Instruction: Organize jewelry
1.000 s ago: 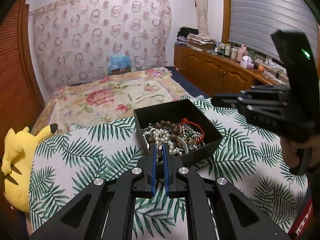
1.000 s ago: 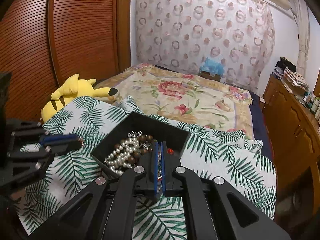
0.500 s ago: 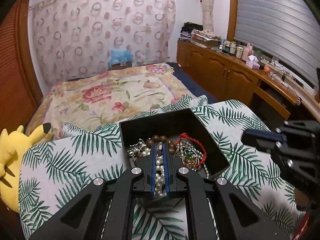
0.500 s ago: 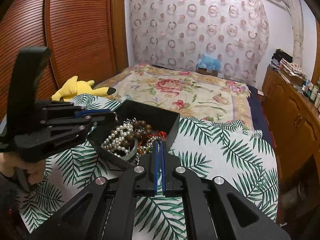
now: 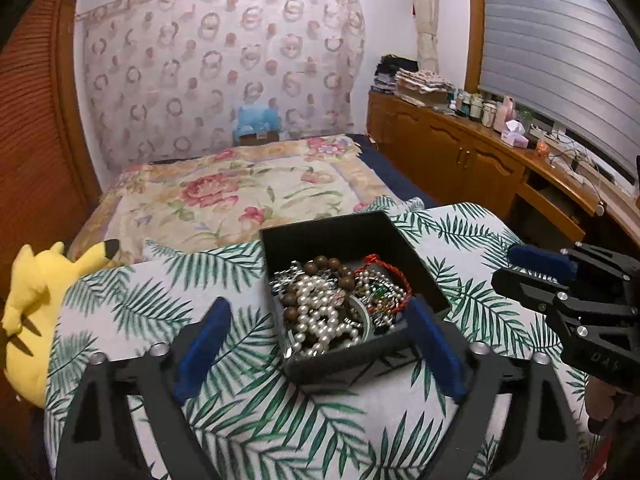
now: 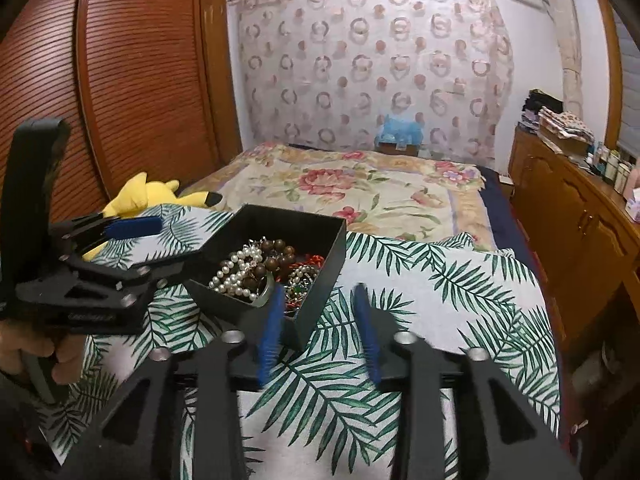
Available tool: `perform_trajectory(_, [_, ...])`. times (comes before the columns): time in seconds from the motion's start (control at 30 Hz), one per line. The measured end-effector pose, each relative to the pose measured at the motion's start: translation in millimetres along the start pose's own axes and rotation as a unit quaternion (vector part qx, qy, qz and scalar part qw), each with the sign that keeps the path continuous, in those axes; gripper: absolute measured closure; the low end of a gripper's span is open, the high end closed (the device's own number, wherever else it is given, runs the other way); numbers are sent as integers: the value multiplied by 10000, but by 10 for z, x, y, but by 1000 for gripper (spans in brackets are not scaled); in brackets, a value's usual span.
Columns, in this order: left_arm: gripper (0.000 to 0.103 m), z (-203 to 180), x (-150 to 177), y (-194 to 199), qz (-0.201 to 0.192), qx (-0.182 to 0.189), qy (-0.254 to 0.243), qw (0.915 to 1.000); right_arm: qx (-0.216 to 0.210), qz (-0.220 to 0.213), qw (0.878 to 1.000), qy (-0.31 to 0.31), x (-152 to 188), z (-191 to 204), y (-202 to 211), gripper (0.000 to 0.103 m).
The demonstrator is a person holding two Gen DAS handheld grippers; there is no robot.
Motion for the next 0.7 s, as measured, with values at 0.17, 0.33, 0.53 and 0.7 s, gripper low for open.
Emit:
perform_trajectory(0.17, [8, 74, 106, 224, -106, -74, 51, 9999, 209, -187, 9995, -166, 28, 18, 129, 24])
perform_trajectory(0.33, [8, 109, 230, 419, -173, -272, 65, 9995, 343, -449, 9977, -379, 61, 27, 332, 5])
perform_trajectory(0.53, [8, 169, 392, 645, -204, -336, 260, 9989, 522, -625, 9955, -489, 154, 88, 559, 3])
perform_trajectory(0.7, [8, 207, 487, 832, -276, -368, 365, 9983, 558, -748, 9942, -531, 238, 146, 736, 3])
Point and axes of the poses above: each gripper's, at about its wrist camera, not at the fingertips, and y roughly against the way its jaws point, z to its left, x to its underside, the point moved 5 cm from there along -y, roughly the way its jaws point
